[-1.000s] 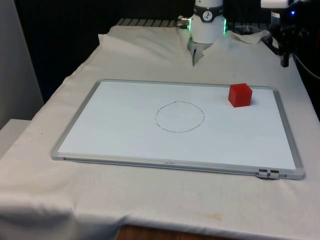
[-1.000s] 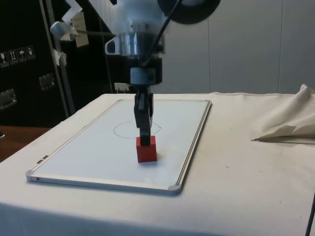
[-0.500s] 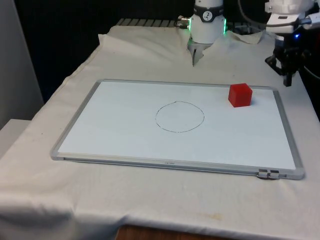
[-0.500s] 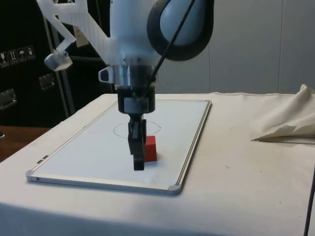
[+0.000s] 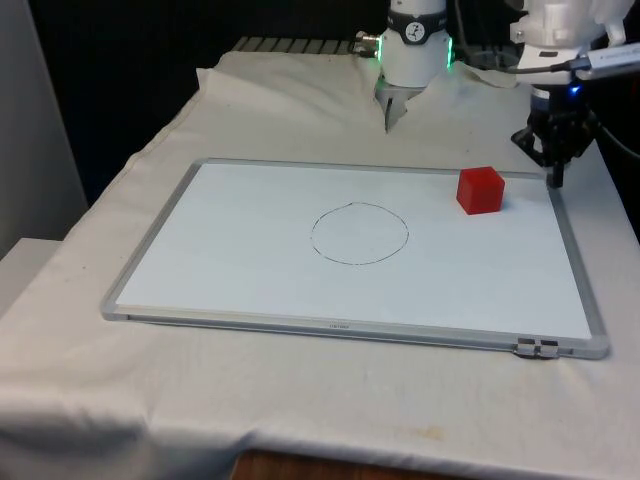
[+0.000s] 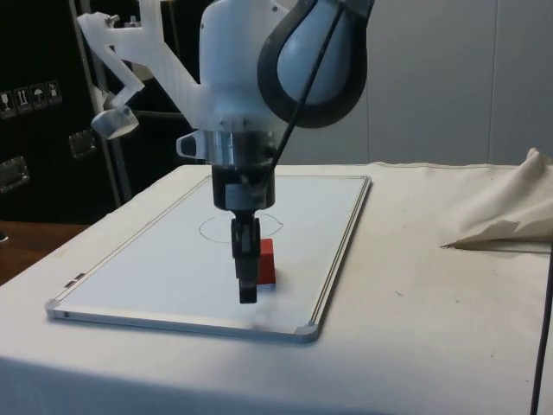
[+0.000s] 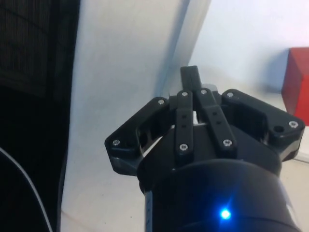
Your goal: Push the cube into the marked area.
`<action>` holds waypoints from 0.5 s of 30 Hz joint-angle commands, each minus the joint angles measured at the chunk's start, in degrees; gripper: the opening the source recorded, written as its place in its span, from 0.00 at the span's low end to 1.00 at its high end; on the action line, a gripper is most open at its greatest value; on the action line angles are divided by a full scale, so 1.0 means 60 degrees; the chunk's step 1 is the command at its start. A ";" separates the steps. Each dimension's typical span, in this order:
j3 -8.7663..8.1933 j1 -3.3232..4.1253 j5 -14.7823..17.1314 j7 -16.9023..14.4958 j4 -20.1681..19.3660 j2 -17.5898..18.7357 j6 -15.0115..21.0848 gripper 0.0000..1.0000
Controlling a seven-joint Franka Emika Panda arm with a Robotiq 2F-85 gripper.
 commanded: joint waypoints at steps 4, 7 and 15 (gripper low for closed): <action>-0.0115 0.0038 -0.0124 -0.0239 -0.0258 -0.0267 0.0057 0.00; -0.0201 0.0048 -0.0248 -0.0382 -0.0420 -0.0449 0.0057 0.00; -0.0430 0.0076 -0.0821 -0.0382 -0.0583 -0.0602 0.0048 0.00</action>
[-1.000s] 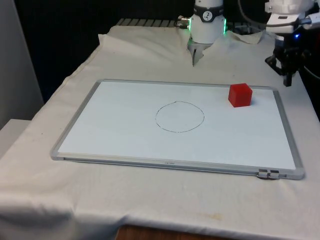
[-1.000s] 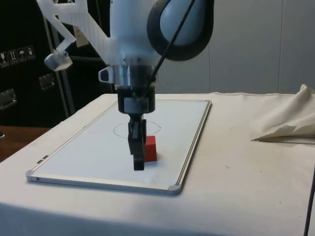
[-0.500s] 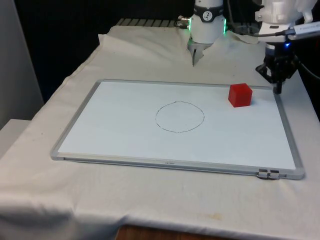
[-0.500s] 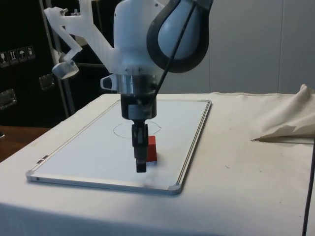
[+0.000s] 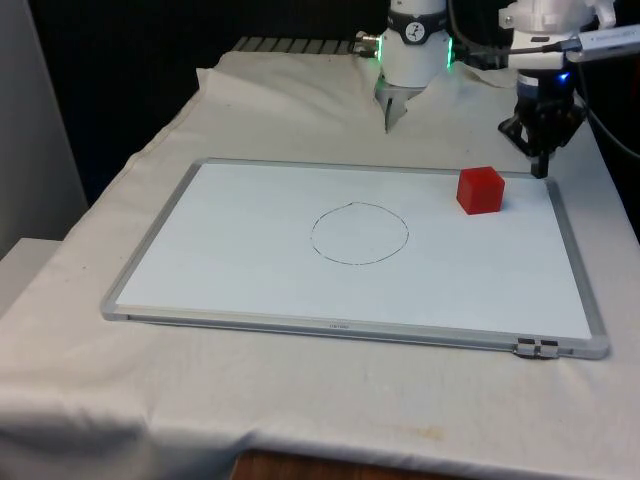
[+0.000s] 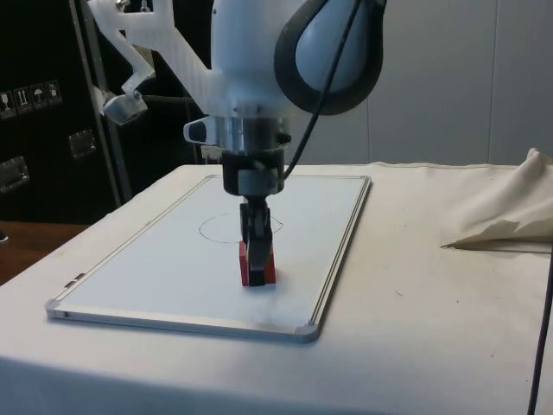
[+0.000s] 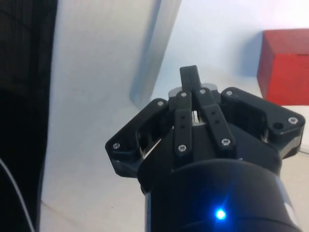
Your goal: Push the cube into the marked area.
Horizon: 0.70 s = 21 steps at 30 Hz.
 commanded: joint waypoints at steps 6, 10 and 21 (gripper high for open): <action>-0.0296 0.0095 -0.0707 0.0201 -0.0057 0.0038 0.0086 0.00; -0.0430 0.0105 -0.1041 0.0229 -0.0067 0.0048 0.0067 0.00; -0.0869 0.0115 -0.1996 0.0487 -0.0029 0.0067 -0.0019 0.00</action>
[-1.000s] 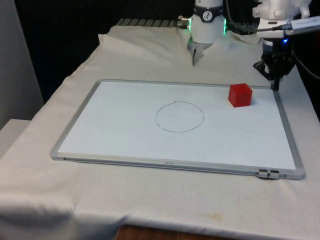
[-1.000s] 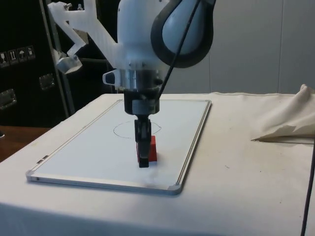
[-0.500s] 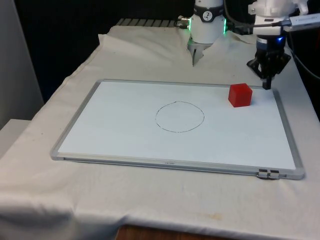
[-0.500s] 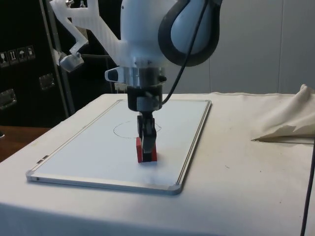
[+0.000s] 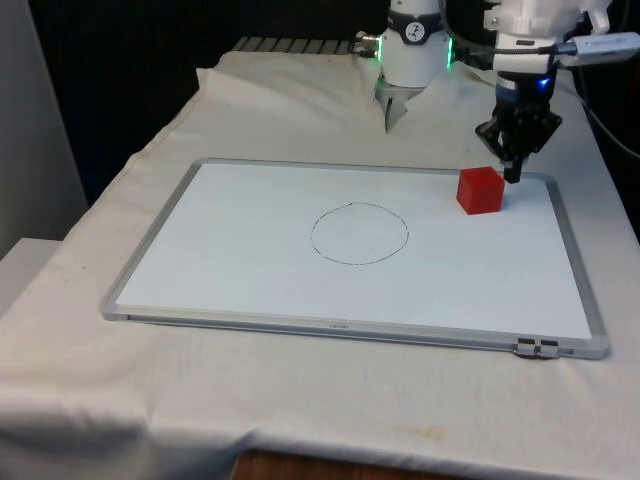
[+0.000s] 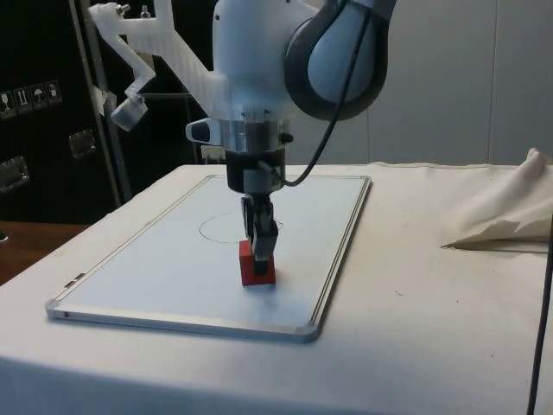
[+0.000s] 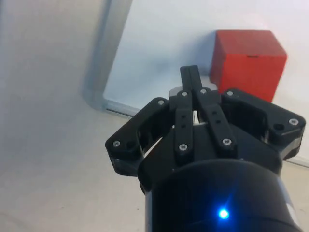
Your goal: Push the cube into the marked area.
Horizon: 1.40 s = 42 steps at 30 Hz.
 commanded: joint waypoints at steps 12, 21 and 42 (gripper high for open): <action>-0.0678 0.0105 -0.1318 0.0554 0.0000 -0.0019 -0.0181 0.00; -0.1041 0.0095 -0.1986 0.0678 0.0076 0.0038 -0.0411 0.00; -0.1642 0.0105 -0.3161 0.1022 0.1299 0.0926 -0.0812 0.00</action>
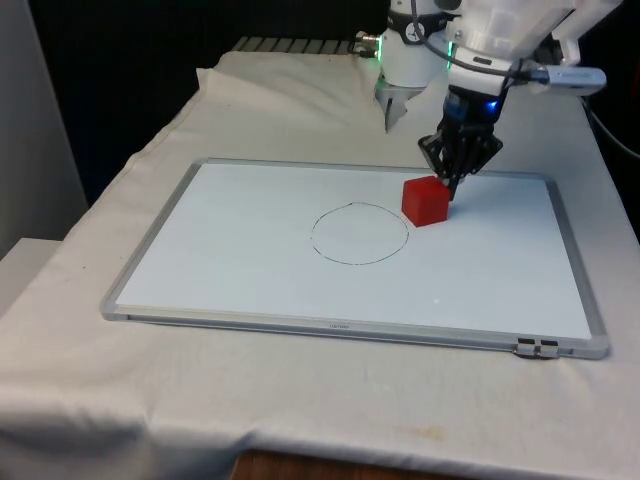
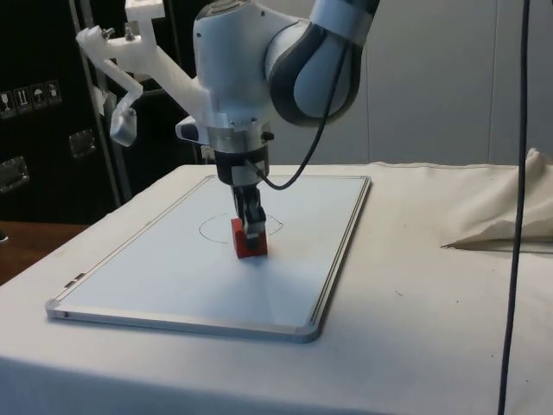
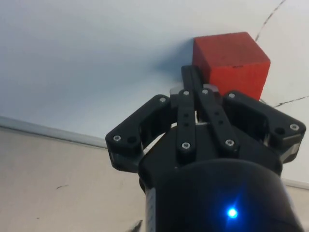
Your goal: Push the cube into the marked area.
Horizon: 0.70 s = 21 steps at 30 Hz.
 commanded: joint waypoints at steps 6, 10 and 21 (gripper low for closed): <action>-0.0334 0.0115 -0.0678 0.0344 0.0506 0.0306 -0.0306 0.00; -0.0411 0.0105 -0.0907 0.0430 0.0726 0.0430 -0.0439 0.00; -0.0468 0.0000 -0.1251 0.0468 0.1184 0.0697 -0.0726 0.00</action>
